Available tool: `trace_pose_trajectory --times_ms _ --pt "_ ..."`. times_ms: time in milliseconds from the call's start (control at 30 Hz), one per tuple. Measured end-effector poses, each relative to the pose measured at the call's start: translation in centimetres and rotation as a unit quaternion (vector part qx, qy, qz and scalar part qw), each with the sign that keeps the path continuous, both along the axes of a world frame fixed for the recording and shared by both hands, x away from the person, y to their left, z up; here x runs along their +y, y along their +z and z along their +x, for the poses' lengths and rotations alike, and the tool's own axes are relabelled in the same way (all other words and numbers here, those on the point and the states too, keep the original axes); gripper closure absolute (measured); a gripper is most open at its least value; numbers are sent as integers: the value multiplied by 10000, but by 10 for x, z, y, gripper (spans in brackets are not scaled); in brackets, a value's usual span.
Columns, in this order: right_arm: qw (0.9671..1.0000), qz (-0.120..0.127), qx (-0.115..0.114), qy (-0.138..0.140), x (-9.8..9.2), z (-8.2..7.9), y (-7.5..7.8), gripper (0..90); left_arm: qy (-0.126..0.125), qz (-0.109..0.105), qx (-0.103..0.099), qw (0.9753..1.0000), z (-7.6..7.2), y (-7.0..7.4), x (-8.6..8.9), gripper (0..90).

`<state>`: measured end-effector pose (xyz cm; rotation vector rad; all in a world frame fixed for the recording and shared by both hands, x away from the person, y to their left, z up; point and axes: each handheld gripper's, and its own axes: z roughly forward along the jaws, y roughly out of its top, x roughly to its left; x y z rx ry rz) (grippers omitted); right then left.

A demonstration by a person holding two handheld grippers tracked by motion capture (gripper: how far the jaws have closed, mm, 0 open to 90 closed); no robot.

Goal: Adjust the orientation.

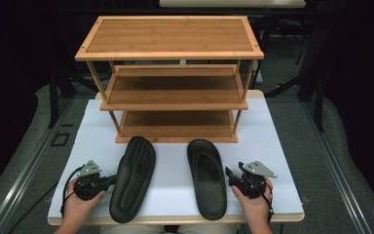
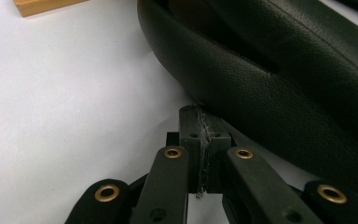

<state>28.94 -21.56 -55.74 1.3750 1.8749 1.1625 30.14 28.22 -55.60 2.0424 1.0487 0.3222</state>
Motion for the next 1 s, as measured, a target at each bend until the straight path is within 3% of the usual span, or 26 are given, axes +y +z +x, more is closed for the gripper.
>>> trace_pose_trajectory --times_ms 467,833,1000 --pt "9999 121 -56 2 -1 0 0 434 -25 -389 -128 9992 -5 11 -1 894" --pt "9996 263 -59 -13 -1 0 0 435 -228 -805 -372 9958 -9 28 -18 894" --pt "9996 281 -56 -32 -1 0 0 434 -339 -843 -455 9948 -10 33 -27 894"
